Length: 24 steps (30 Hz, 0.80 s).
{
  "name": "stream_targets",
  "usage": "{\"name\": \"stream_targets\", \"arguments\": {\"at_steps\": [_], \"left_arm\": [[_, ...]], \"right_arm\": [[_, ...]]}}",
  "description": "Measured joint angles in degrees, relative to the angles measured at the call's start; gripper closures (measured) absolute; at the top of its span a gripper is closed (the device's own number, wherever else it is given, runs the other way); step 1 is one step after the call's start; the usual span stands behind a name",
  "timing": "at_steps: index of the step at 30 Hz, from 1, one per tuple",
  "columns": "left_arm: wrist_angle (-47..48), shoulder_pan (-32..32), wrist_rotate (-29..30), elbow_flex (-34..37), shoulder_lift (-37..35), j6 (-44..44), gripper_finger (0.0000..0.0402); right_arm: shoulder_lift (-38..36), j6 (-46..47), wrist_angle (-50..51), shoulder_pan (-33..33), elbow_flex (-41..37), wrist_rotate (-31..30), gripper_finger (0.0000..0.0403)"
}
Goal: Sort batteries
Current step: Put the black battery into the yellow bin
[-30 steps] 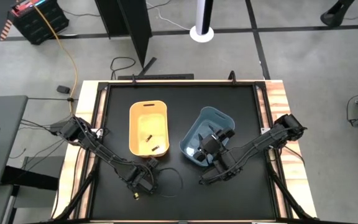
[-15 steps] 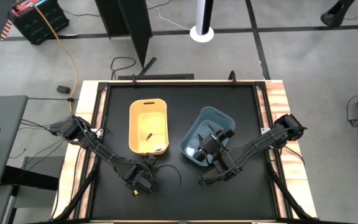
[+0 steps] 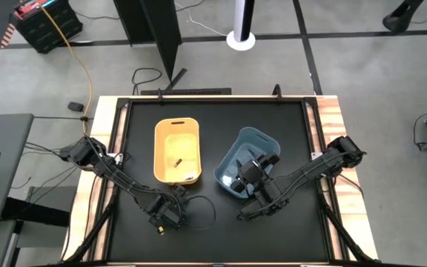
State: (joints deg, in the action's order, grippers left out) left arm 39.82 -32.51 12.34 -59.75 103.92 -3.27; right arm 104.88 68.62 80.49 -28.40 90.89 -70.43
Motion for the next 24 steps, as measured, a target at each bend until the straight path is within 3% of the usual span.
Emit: {"name": "stream_targets", "arguments": {"at_steps": [24], "left_arm": [[0.67, -0.52, 0.29, -6.12, 0.12, 0.08, 0.0396]], "right_arm": [[0.00, -0.12, -0.26, -0.06, 0.00, -0.04, 0.0124]]}}
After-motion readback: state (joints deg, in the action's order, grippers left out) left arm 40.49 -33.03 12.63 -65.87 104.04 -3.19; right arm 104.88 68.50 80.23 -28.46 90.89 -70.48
